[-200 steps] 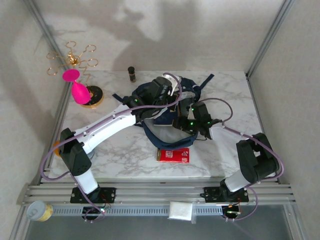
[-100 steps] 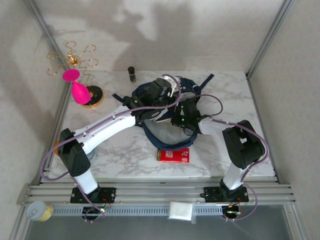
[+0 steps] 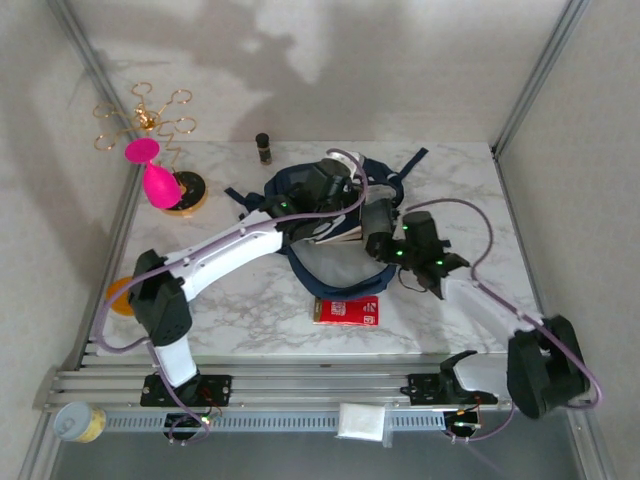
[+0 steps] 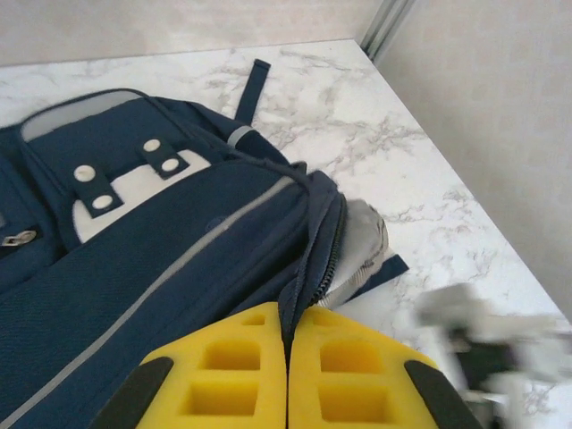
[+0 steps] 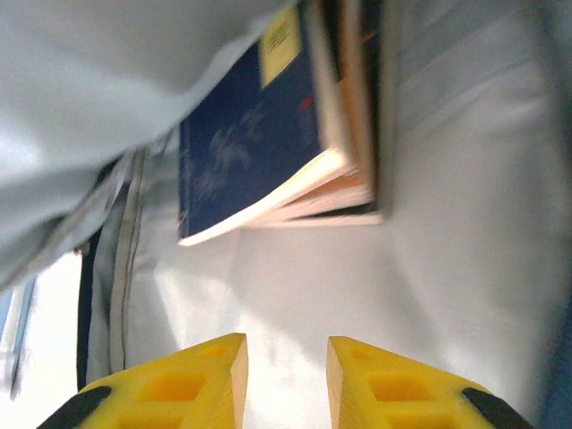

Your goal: Pack books, pencil case, and school supplies into a backpack

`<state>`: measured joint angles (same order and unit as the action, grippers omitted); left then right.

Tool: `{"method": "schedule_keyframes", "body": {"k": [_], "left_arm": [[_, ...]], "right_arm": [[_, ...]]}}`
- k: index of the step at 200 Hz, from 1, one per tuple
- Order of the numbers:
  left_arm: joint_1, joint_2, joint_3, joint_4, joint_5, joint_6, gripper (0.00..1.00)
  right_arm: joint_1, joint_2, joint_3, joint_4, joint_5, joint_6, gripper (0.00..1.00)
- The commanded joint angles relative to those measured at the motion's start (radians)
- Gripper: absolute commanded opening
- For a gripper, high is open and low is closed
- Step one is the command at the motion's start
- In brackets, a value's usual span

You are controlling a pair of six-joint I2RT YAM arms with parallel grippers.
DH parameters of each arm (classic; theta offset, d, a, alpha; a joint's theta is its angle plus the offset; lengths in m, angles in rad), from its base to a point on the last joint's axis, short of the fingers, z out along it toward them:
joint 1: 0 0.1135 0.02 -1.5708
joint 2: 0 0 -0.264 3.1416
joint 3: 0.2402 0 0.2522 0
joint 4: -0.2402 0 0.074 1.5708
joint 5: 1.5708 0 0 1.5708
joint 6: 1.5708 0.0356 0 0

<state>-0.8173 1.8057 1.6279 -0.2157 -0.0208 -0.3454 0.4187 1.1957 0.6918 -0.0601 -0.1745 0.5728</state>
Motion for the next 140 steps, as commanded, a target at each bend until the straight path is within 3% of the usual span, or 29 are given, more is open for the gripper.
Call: {"method": "schedule_keyframes", "body": {"k": [1, 34, 54, 87, 109, 140], "left_arm": [[-0.007, 0.085, 0.093, 0.121, 0.021, -0.090, 0.00], [-0.024, 0.164, 0.149, 0.118, 0.167, -0.120, 0.00], [-0.024, 0.137, 0.163, 0.057, 0.219, -0.112, 0.23], [-0.002, -0.093, -0.042, 0.088, 0.193, -0.097, 0.45], [0.047, -0.266, -0.244, 0.104, 0.094, -0.131, 0.52], [0.175, -0.434, -0.547, 0.194, 0.092, -0.238, 0.56]], "right_arm": [[-0.061, -0.107, -0.007, -0.177, 0.067, 0.024, 0.31], [-0.090, -0.172, 0.075, -0.339, 0.159, 0.057, 0.31], [-0.090, -0.172, 0.130, -0.397, 0.159, 0.072, 0.31], [-0.066, -0.202, 0.161, -0.472, 0.114, 0.072, 0.31], [0.030, -0.203, 0.177, -0.548, 0.169, 0.099, 0.33], [0.247, -0.153, 0.088, -0.448, 0.154, 0.244, 0.34]]}}
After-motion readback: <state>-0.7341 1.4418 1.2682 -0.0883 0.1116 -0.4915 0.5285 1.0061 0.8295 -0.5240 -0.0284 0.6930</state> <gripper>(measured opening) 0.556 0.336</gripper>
